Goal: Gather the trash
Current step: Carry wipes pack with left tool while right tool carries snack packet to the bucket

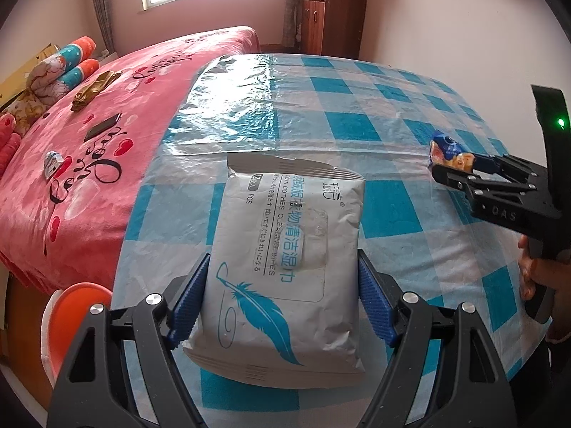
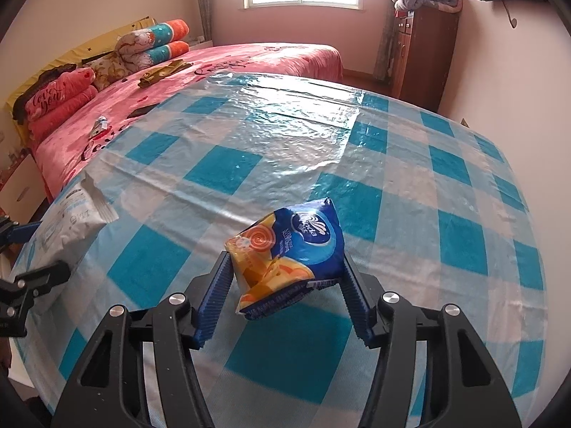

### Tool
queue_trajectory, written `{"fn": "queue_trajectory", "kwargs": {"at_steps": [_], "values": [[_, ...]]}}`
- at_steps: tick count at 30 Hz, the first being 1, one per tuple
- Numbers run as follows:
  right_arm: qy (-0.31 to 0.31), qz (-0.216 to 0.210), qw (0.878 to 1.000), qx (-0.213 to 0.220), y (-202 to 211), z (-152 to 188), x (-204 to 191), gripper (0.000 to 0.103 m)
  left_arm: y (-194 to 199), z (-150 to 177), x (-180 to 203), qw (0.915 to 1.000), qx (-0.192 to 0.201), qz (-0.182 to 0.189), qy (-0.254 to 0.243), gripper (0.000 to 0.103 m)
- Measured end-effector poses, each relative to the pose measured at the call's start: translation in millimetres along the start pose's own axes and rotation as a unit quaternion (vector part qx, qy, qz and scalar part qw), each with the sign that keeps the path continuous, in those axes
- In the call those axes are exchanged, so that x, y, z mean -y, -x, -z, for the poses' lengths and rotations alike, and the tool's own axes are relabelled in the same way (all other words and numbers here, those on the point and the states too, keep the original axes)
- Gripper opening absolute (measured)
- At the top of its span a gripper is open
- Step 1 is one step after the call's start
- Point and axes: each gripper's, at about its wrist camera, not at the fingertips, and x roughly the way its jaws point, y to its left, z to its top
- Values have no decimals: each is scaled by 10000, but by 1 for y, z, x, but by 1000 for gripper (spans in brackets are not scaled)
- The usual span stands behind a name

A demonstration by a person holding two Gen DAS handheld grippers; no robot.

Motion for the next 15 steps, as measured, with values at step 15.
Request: {"fn": "queue_trajectory", "kwargs": {"at_steps": [15], "values": [[-186, -177, 9995, 161, 27, 22, -16, 60, 24, 4, -5, 9997, 215, -77, 57, 78]]}}
